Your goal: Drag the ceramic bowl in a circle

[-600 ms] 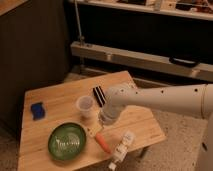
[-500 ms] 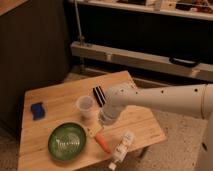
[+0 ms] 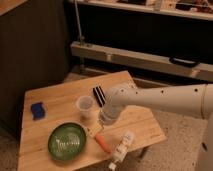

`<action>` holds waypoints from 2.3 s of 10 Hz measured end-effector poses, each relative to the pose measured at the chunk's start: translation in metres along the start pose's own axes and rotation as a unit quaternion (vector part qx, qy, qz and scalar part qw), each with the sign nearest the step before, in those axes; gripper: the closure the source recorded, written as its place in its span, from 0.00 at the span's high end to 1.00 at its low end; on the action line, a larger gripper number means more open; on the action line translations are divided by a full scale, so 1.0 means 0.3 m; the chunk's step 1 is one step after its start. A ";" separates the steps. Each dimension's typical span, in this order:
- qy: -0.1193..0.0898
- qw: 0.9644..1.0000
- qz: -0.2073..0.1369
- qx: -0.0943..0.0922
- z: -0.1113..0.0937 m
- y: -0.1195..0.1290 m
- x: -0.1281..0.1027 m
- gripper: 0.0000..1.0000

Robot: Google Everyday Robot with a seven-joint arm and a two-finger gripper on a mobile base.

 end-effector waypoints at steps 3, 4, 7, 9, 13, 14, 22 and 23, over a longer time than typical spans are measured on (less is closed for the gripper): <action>0.000 1.000 0.000 0.000 0.000 0.000 0.000 0.80; 0.000 1.000 0.000 0.000 0.000 0.000 0.000 0.80; 0.000 1.000 0.000 0.000 0.000 0.000 0.000 0.80; 0.000 1.000 0.000 0.000 0.000 0.000 0.000 0.80; 0.001 1.000 -0.003 -0.005 -0.008 -0.007 0.016 0.80; 0.001 1.000 -0.006 -0.006 -0.005 -0.018 0.040 0.80; 0.026 0.999 -0.017 -0.016 0.099 -0.038 0.217 0.80; 0.025 0.999 -0.016 -0.012 0.120 -0.034 0.233 0.80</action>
